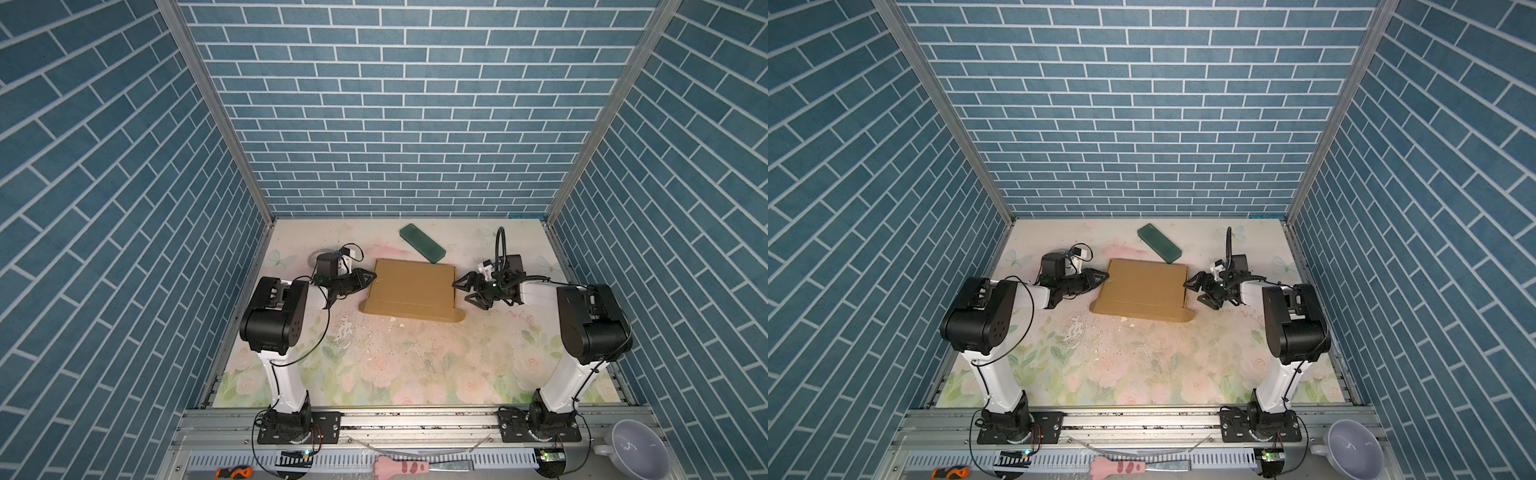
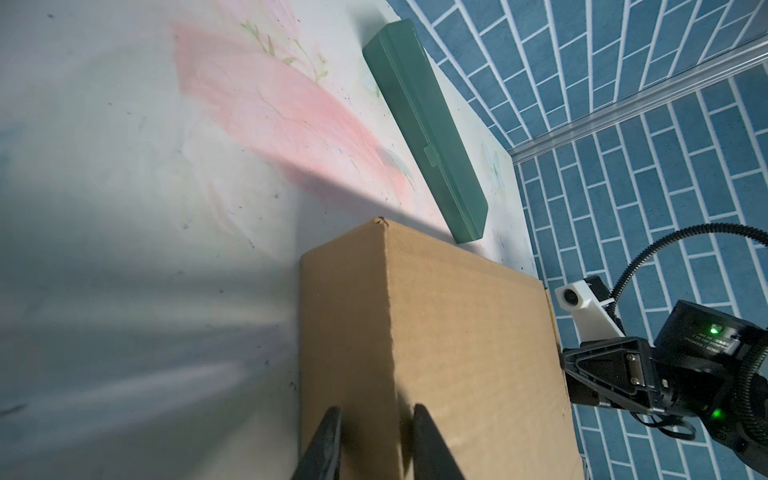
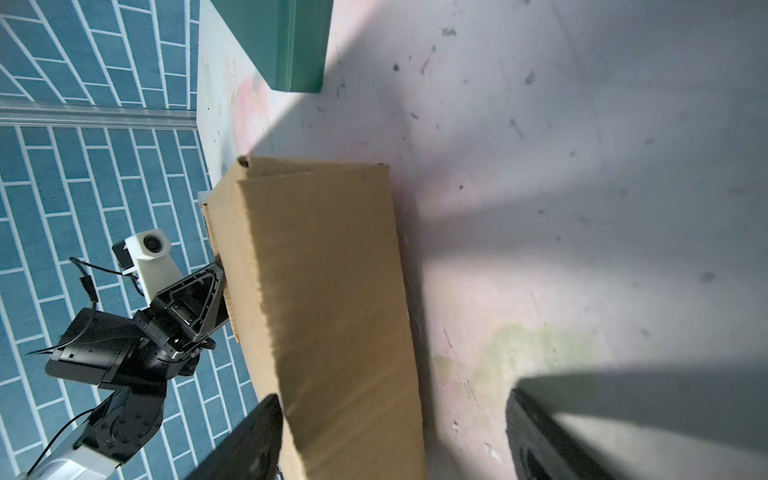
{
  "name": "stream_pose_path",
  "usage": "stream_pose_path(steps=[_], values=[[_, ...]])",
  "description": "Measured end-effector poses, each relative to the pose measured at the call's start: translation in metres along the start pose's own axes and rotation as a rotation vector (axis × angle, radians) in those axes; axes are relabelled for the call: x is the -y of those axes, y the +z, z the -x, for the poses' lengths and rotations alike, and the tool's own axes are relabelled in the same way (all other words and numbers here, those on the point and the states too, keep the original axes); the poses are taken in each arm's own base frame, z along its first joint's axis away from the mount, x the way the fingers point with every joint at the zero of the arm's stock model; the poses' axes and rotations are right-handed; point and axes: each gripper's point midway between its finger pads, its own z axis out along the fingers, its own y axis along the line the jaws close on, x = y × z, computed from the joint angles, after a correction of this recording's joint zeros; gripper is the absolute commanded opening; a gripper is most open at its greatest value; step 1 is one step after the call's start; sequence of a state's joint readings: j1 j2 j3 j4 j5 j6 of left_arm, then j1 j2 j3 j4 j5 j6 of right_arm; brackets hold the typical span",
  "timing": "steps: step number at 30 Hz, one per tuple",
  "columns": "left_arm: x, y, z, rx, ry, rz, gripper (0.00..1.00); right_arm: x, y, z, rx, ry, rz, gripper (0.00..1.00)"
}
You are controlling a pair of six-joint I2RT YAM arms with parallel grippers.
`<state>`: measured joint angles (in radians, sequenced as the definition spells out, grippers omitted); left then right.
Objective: Fold the paper box
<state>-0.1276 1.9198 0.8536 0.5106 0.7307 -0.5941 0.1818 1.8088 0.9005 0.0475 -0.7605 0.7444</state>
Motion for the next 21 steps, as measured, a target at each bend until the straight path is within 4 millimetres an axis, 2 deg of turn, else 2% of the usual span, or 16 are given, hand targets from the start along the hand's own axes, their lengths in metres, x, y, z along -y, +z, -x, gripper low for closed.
stream_pose_path(steps=[13,18,21], values=[[-0.003,-0.003,0.001,0.014,-0.002,-0.005,0.29,-0.028,0.032,-0.018,-0.064,-0.01,0.097,0.83],[-0.003,-0.004,0.002,0.017,-0.001,-0.005,0.29,-0.035,0.042,-0.022,-0.08,0.005,0.136,0.75],[-0.005,-0.005,0.003,0.023,-0.002,-0.001,0.33,-0.036,0.044,-0.024,-0.081,0.028,0.156,0.69]])
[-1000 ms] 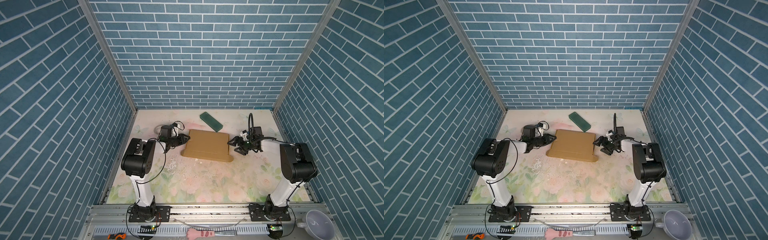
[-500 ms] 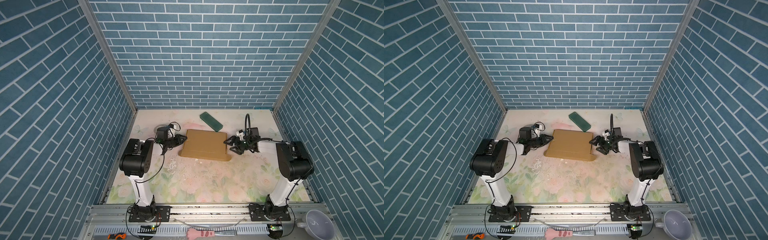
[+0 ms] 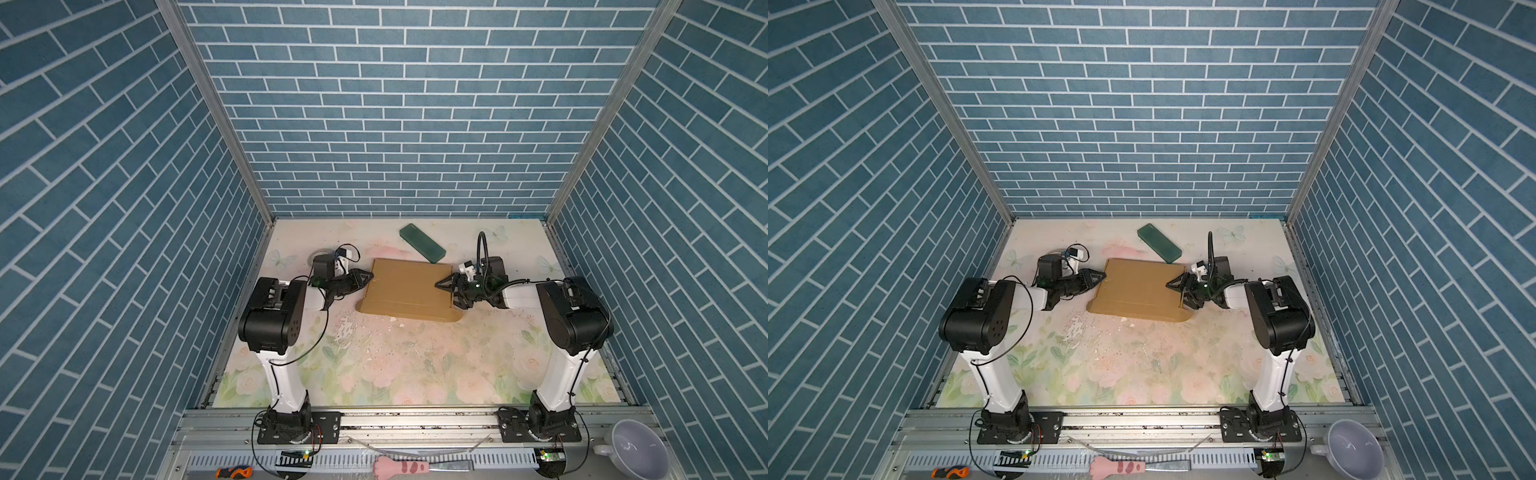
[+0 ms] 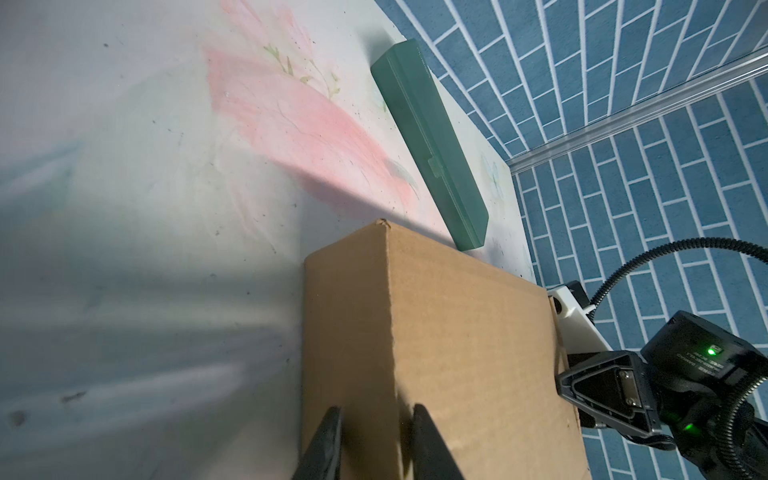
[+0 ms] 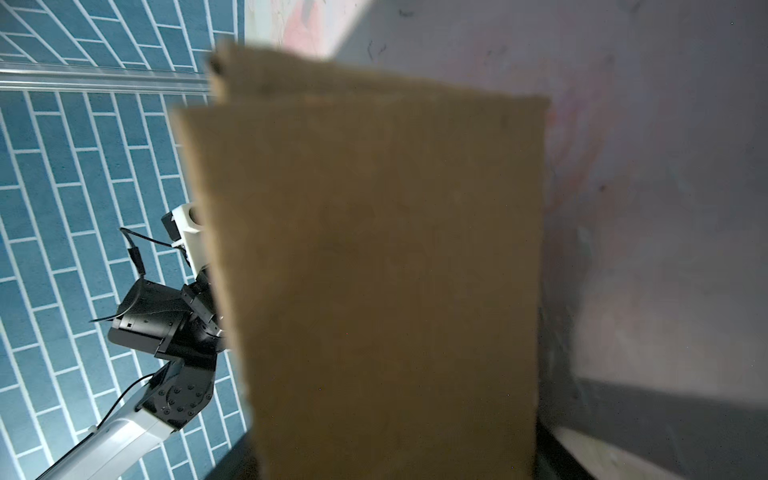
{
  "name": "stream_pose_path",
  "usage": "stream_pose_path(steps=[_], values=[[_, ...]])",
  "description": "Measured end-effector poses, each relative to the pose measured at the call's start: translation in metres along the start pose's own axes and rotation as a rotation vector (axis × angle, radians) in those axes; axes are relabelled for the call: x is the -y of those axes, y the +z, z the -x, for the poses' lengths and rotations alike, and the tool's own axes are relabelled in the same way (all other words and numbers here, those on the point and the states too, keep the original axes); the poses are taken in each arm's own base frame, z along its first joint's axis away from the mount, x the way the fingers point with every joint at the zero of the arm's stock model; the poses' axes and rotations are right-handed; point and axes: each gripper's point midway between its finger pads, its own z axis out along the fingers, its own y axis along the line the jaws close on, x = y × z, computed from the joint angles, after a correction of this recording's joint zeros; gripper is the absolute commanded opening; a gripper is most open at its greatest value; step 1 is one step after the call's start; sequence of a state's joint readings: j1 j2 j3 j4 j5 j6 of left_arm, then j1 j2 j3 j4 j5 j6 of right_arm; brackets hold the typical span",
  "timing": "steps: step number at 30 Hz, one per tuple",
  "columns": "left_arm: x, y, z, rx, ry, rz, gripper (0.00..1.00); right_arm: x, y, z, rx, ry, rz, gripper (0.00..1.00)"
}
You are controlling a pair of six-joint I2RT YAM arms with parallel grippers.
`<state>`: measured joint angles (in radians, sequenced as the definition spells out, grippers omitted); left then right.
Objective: Fold the paper box
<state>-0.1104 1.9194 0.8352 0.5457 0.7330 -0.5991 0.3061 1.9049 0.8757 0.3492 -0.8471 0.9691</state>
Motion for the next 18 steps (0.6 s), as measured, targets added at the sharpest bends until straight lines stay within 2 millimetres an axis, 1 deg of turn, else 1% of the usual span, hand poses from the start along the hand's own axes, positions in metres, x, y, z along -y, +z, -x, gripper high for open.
stream_pose_path(steps=[4,8,11,14,17,18], values=[[-0.003,-0.003,0.003,0.022,-0.017,0.02,0.42,-0.006,0.0,-0.002,-0.002,0.011,0.038,0.59],[-0.006,-0.013,0.005,0.049,-0.062,0.061,0.51,-0.015,0.001,-0.001,-0.003,0.021,0.072,0.54],[0.003,-0.028,0.01,0.089,-0.069,0.087,0.56,-0.018,0.0,0.002,0.008,0.043,0.086,0.5],[0.031,-0.051,0.034,0.177,-0.011,0.087,0.57,-0.023,-0.002,0.002,0.016,0.067,0.103,0.47],[0.068,-0.082,0.063,0.268,0.103,0.111,0.59,-0.03,-0.006,0.003,0.03,0.092,0.118,0.45],[0.081,-0.093,0.072,0.296,0.161,0.131,0.61,-0.034,-0.008,0.004,0.035,0.097,0.126,0.45]])
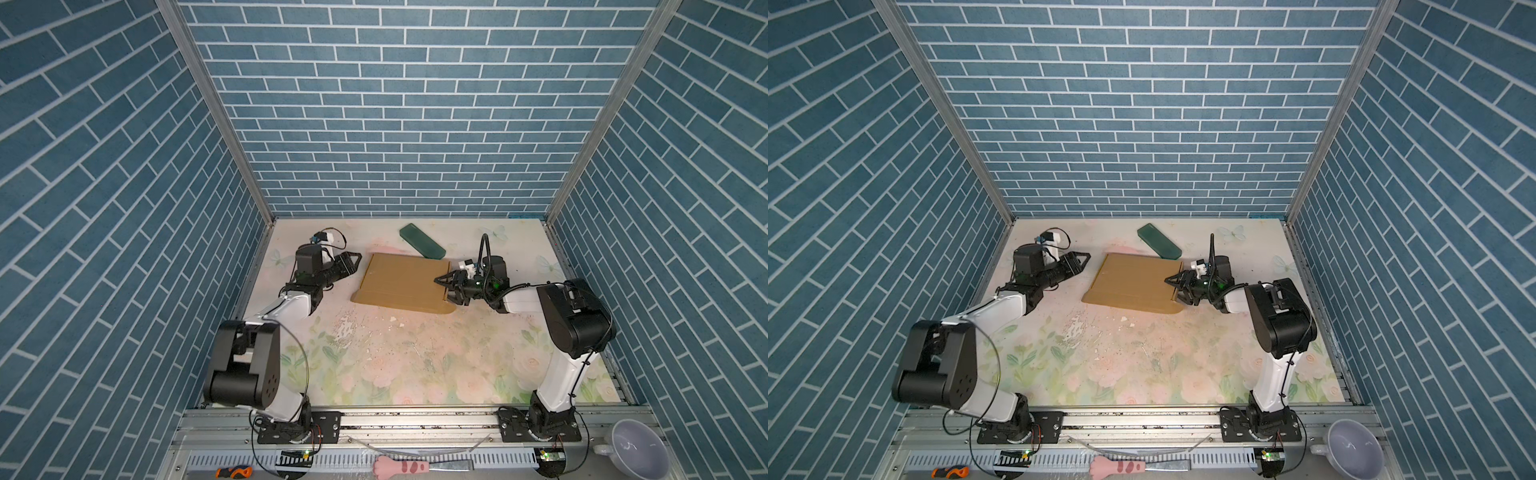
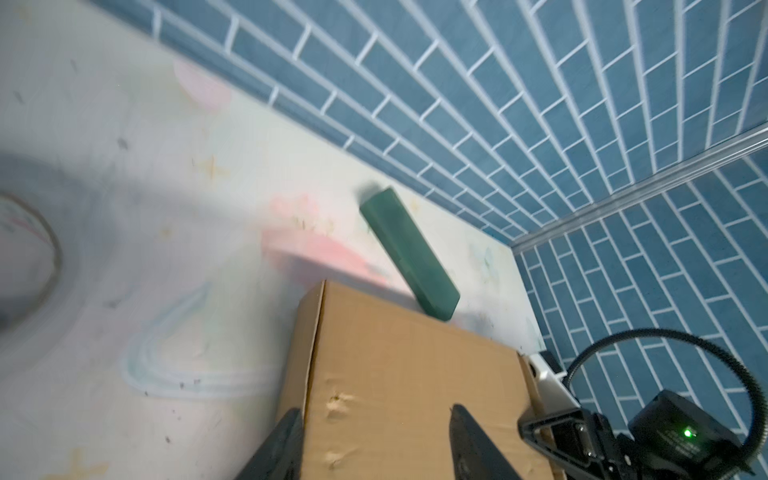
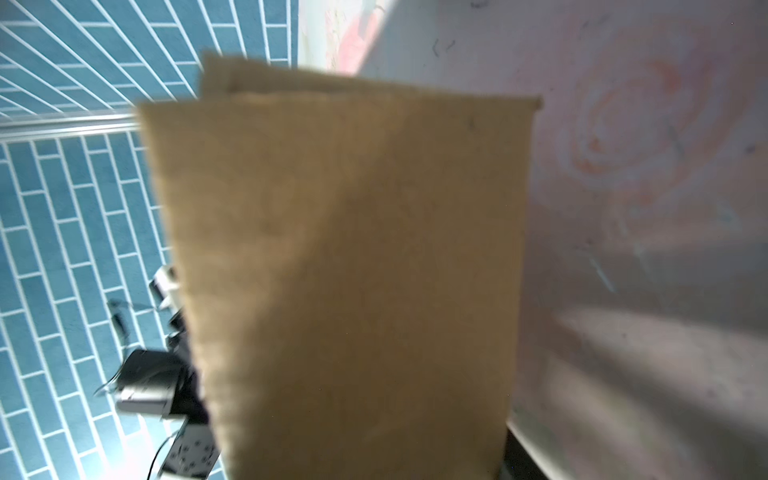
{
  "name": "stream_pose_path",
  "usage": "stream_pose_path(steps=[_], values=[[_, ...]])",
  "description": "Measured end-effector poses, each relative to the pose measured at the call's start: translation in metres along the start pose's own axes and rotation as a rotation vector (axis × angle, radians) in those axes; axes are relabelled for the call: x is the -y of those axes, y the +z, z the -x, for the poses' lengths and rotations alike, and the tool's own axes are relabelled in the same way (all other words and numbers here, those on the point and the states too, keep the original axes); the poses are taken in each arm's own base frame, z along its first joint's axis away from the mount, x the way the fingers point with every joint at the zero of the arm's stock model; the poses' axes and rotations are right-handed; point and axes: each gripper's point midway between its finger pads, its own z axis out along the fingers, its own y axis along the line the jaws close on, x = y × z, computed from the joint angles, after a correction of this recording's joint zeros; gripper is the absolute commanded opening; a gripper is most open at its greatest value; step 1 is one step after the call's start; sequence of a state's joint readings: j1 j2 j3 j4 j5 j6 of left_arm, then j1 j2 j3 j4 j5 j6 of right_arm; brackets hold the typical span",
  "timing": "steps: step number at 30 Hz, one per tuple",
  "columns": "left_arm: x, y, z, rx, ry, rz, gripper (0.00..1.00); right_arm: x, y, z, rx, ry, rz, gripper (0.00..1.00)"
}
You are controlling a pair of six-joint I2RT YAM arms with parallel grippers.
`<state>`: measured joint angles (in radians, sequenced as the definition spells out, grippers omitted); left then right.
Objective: Fold the paper box
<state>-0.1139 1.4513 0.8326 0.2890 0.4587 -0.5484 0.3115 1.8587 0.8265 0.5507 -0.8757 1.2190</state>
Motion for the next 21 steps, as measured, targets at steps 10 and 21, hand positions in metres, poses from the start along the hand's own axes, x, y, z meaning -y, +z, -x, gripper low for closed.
stream_pose_path(steps=[10,21], values=[[0.111,-0.08,0.012,0.153,0.753,0.12,1.0,-0.045,-0.029,0.001,0.041,0.017,0.083,0.4],[0.17,-0.106,-0.076,-0.09,1.353,-0.009,0.94,-0.075,-0.06,-0.012,0.048,0.091,0.15,0.37]])
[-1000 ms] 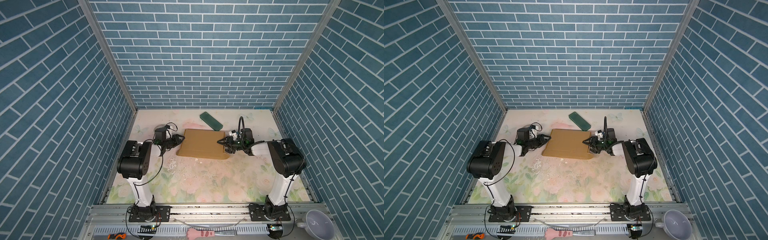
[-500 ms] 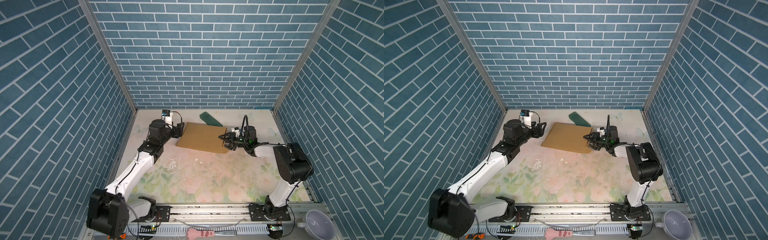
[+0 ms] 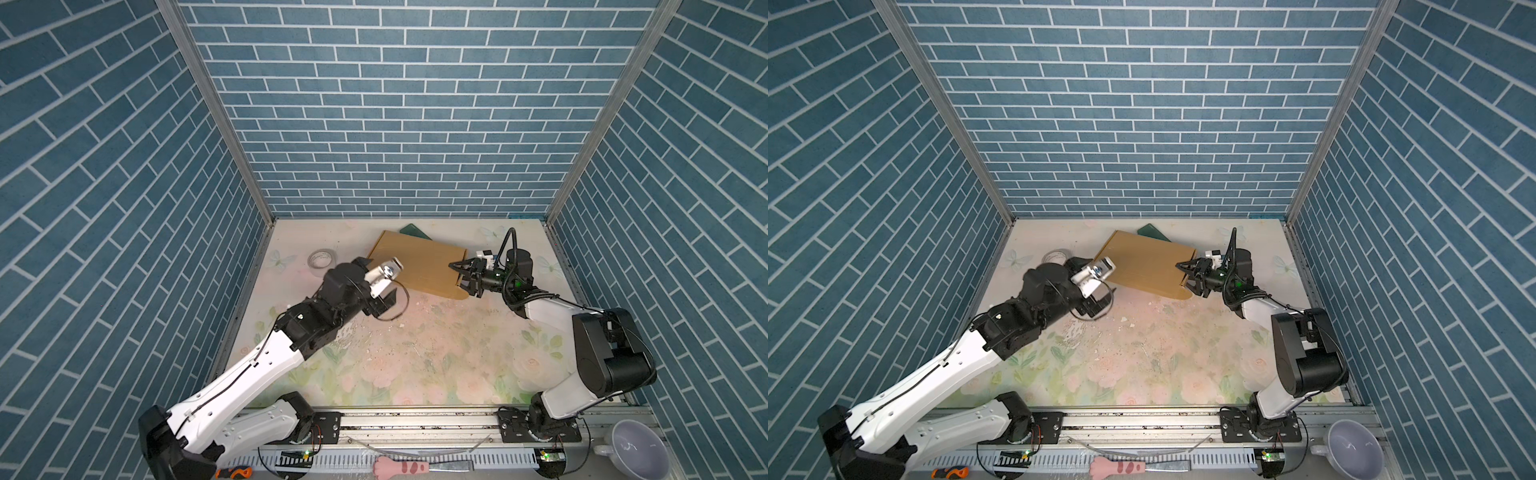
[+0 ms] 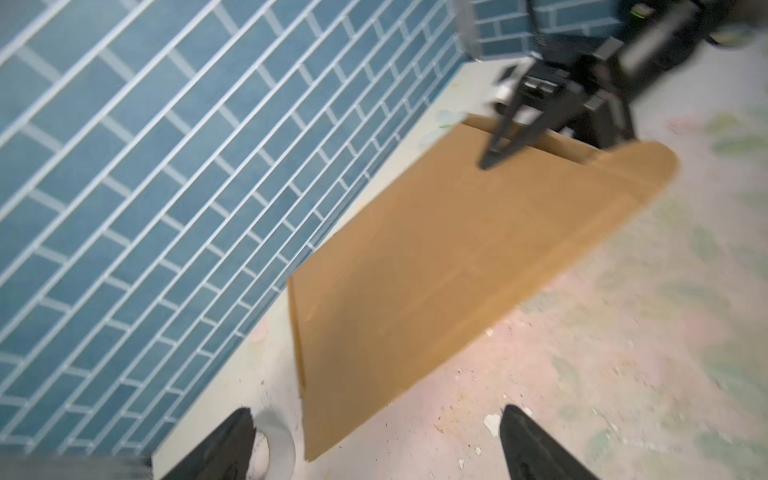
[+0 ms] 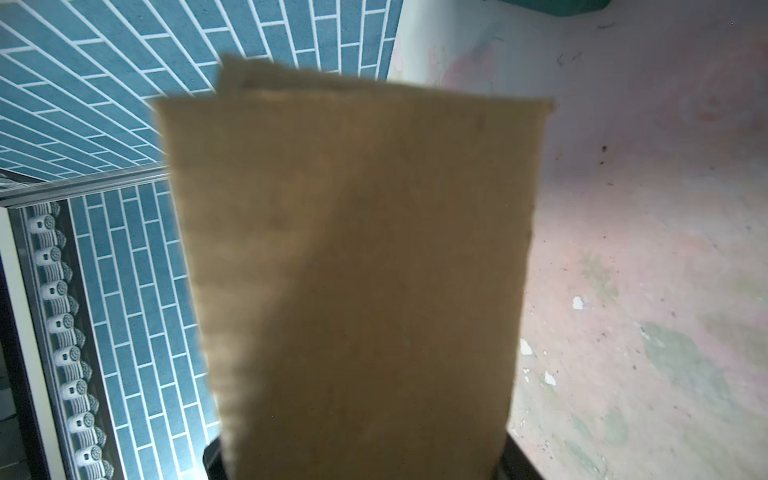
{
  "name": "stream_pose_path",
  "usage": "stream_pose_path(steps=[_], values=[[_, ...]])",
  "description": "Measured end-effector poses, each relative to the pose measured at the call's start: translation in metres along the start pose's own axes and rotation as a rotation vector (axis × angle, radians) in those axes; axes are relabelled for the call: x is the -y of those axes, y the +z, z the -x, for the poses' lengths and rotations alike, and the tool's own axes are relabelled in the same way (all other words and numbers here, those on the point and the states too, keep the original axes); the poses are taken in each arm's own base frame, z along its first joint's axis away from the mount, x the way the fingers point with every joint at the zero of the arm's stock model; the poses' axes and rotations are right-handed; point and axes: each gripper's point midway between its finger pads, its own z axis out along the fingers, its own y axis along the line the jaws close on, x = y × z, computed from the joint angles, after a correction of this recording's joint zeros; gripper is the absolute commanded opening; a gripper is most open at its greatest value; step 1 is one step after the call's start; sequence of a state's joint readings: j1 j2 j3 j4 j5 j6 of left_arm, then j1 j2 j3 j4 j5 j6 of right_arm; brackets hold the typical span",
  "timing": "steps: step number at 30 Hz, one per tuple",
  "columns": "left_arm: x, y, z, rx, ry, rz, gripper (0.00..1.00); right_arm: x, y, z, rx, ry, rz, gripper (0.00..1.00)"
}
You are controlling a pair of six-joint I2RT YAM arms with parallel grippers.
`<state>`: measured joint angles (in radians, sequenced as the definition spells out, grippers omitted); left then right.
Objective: Fold the paper box
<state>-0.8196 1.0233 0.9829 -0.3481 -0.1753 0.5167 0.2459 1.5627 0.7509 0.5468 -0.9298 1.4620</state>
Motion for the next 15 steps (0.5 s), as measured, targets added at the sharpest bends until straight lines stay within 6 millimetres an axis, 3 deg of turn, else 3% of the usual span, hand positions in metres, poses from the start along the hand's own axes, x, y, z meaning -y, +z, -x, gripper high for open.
stream_pose_path(steps=[5,10,15], values=[[0.042,0.008,-0.012,-0.083,0.359,-0.039,0.9,-0.006,-0.006,-0.011,-0.012,0.042,0.013,0.37],[0.054,0.036,-0.036,-0.207,0.589,-0.048,0.87,-0.008,-0.012,-0.028,-0.037,0.067,0.013,0.37],[0.056,0.05,-0.039,-0.233,0.703,-0.044,0.85,-0.011,-0.016,-0.042,-0.058,0.081,0.002,0.37]])
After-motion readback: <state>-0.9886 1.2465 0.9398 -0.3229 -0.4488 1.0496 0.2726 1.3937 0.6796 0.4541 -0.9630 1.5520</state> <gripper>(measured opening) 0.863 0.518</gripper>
